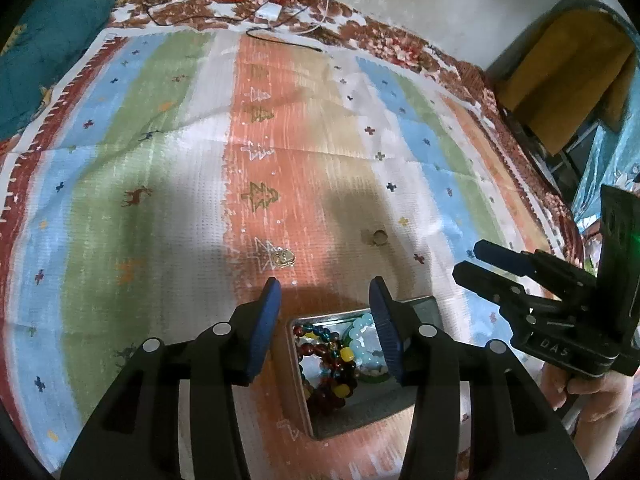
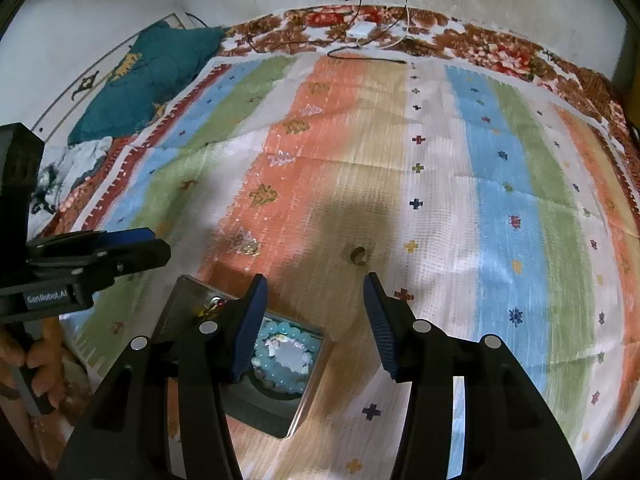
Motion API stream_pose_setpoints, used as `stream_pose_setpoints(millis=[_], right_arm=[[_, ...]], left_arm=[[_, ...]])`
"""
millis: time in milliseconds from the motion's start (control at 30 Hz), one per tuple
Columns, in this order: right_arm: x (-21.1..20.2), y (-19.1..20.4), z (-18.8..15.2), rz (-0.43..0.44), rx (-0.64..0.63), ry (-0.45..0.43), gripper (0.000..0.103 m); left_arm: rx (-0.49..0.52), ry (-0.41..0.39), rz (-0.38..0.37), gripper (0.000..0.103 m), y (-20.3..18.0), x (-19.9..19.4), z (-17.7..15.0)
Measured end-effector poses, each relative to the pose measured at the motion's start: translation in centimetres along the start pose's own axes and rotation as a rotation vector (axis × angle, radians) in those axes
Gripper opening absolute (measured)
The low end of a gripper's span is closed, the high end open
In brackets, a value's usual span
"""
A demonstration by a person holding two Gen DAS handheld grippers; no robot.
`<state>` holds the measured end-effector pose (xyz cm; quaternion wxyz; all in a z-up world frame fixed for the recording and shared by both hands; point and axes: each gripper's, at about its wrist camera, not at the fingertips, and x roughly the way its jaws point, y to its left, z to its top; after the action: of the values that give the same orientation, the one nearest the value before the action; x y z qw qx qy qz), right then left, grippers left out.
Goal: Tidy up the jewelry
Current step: 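Move both tools to the gold charm and silver ring on the cloth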
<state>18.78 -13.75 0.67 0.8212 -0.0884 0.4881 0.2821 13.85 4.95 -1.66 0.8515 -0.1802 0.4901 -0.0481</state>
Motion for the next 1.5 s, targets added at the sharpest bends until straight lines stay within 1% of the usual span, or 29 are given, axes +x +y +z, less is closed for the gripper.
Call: stream_pose_setpoints(millis=[233,467,1167,1500], right_arm=[[2.2,-1.4,0.9,-0.033,0.031,0.043,0.050],[3.7,-2.1,1.4,-0.035,0.045,0.076,0.050],[6.7,-2.5,2.3,-0.068,0.045,0.128,0.050],[8.1,-2.6,2.8,-0.072,0.043,0.151,0.050]], left_arm=[[0.034,0.060,0.066,0.047,0.4,2.9,0.9],[0.044,0.100,0.099,0.047,0.9,4.8,1.4],[0.077,0.144,0.139,0.047,0.9,7.0,2.0],[0.094,0.170,0.146,0.046,0.9,8.4,2.4]])
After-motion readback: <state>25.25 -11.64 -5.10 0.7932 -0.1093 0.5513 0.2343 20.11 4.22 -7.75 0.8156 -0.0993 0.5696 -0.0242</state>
